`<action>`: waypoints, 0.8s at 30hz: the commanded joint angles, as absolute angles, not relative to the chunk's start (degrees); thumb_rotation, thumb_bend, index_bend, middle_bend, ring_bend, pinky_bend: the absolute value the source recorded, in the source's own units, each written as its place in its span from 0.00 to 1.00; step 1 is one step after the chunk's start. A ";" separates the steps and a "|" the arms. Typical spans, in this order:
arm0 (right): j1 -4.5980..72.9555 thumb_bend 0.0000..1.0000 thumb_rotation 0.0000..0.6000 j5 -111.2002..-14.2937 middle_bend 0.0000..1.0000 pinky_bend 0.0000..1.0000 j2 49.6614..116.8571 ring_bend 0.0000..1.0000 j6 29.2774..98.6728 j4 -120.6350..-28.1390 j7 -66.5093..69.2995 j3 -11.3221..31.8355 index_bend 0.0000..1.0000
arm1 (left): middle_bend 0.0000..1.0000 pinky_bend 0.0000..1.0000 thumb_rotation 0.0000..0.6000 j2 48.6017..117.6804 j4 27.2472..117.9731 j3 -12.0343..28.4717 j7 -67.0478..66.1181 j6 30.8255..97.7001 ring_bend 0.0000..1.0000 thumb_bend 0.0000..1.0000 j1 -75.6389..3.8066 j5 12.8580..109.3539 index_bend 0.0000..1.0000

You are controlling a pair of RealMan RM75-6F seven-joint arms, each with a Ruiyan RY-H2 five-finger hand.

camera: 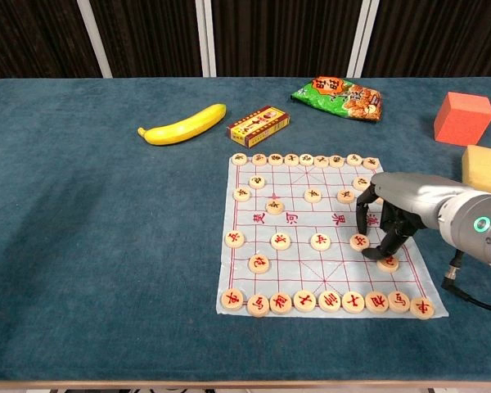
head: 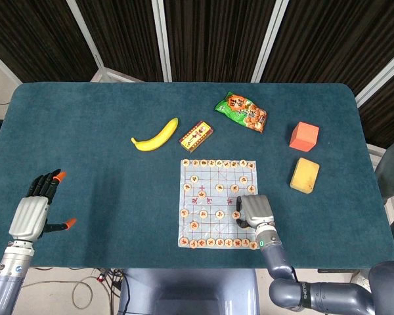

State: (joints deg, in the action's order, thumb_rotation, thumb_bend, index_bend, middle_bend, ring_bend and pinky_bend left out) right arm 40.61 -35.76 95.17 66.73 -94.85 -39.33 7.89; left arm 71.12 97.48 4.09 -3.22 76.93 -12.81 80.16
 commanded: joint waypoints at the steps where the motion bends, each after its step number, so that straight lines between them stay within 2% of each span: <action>1: 40.57 0.39 1.00 -35.83 1.00 1.00 95.25 1.00 66.74 -94.81 -39.28 7.94 0.53 | 0.00 0.00 1.00 71.12 97.47 4.09 -3.21 76.92 0.00 0.00 -12.81 80.14 0.00; 12: 40.27 0.39 1.00 -36.43 1.00 1.00 95.13 1.00 67.26 -94.85 -39.00 8.52 0.55 | 0.00 0.00 1.00 71.11 97.49 4.04 -3.29 76.87 0.00 0.00 -12.83 80.13 0.00; 24: 40.70 0.39 1.00 -35.30 1.00 1.00 93.99 1.00 67.65 -95.46 -38.30 11.51 0.55 | 0.00 0.00 1.00 71.36 97.62 4.09 -3.68 76.69 0.00 0.00 -12.94 79.83 0.00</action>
State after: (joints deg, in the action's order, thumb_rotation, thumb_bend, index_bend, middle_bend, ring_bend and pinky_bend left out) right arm 40.66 -35.38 94.05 67.62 -95.43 -38.40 11.38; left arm 71.35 97.60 4.10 -3.67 76.69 -12.93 79.82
